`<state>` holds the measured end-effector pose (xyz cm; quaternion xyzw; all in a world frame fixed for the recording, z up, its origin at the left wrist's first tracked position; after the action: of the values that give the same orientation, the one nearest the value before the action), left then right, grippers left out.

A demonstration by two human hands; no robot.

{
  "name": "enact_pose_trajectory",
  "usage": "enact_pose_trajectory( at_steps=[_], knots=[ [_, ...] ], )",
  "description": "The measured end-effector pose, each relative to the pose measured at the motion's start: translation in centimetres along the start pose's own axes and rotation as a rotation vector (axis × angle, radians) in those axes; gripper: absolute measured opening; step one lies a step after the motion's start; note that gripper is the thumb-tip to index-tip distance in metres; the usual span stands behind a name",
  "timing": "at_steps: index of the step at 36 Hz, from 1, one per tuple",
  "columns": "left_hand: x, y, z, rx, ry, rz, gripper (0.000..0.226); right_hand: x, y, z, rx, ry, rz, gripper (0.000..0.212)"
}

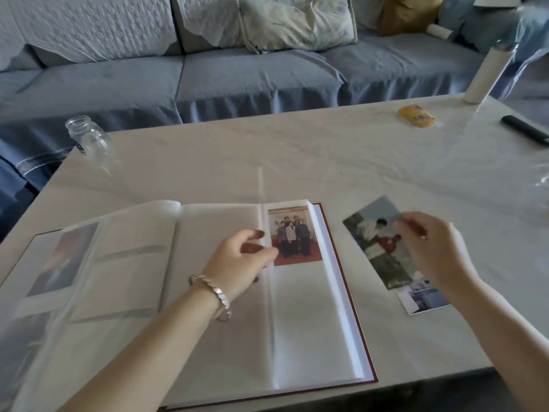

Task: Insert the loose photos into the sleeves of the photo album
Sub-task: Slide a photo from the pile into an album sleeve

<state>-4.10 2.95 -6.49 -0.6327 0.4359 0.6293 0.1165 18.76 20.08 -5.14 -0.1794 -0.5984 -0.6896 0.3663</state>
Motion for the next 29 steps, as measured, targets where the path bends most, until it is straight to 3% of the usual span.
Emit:
enact_pose_trajectory(
  at_steps=[3,6,9,14,16,23,26,29],
  knots=[
    [-1.1,-1.6,-0.5,0.058,-0.059,0.0,0.032,4.2,1.7,-0.5,-0.093,0.13,0.135,0.021],
    [-2.0,-1.7,-0.8,0.039,-0.115,-0.02,0.048,7.3,0.9,-1.5,-0.027,0.197,0.225,0.02],
    [-1.8,-0.8,-1.0,0.047,-0.009,-0.189,0.034,9.7,-1.6,-3.0,0.126,0.246,0.246,0.023],
    [-0.3,1.8,-1.7,0.08,-0.036,-0.082,0.01,12.8,-6.2,-6.1,0.283,0.32,0.292,0.02],
    [0.9,3.4,-1.9,0.047,-0.025,-0.079,0.011,14.2,-7.7,-7.3,0.327,0.349,0.325,0.021],
    [5.9,13.3,-1.7,-0.418,0.09,-0.227,0.013,18.8,-11.8,-9.8,0.245,0.546,0.307,0.028],
    [8.4,18.1,-1.5,-0.647,0.136,-0.291,0.004,20.5,-14.4,-11.2,0.321,0.571,0.267,0.033],
    [10.2,22.5,-1.0,-0.817,0.138,-0.297,0.013,22.3,-17.8,-13.5,0.45,0.704,0.15,0.045]
  ],
)
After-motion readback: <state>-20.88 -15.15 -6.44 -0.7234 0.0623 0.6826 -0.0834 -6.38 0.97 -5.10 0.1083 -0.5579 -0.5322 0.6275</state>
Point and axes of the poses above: each hand's wrist, its own z-axis towards the middle knuckle, its own y-axis out of the back of the hand, x = y × z, the point moved 7 cm from there along z, towards the middle knuckle, and after that the axes turned 10 degrees about -x, right-handed, at the moved point
